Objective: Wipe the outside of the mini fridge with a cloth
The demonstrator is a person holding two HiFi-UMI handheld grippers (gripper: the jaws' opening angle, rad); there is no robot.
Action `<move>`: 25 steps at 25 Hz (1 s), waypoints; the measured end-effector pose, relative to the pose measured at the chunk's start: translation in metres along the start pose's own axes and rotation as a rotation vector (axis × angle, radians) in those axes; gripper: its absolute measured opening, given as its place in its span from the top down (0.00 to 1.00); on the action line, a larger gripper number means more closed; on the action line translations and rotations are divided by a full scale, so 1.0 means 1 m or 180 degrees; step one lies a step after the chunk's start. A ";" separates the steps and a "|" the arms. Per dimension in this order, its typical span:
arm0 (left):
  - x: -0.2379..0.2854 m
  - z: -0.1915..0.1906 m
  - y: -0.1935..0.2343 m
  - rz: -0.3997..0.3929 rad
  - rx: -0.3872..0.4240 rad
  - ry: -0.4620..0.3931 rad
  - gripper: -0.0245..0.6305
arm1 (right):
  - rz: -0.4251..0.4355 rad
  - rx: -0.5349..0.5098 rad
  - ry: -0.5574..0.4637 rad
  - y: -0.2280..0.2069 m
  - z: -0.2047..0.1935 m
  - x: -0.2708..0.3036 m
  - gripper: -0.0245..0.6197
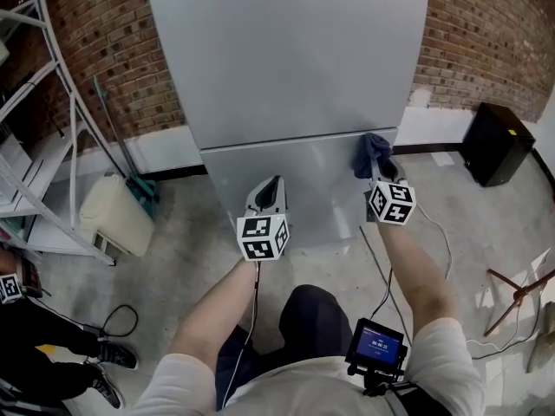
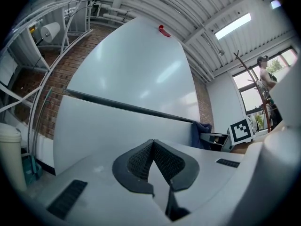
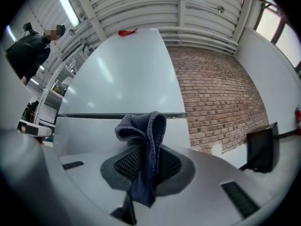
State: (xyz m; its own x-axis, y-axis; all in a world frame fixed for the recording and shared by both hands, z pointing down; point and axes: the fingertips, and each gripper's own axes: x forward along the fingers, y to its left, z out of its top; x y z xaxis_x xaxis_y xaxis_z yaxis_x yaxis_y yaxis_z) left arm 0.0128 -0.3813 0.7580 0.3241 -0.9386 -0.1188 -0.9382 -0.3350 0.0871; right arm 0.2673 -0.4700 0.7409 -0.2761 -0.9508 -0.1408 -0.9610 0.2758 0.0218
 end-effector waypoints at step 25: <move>-0.145 -0.028 0.177 0.1005 -0.0002 0.0166 0.96 | 0.1677 -0.0025 0.0246 0.383 -0.062 0.024 0.87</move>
State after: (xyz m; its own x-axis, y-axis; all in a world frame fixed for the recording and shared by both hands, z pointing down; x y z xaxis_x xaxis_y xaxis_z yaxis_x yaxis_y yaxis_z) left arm -0.1971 -0.3072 0.8180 0.0228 -0.9991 -0.0350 -0.9933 -0.0266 0.1124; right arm -0.1087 -0.3963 0.8073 -0.7216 -0.6914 -0.0355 -0.6917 0.7180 0.0774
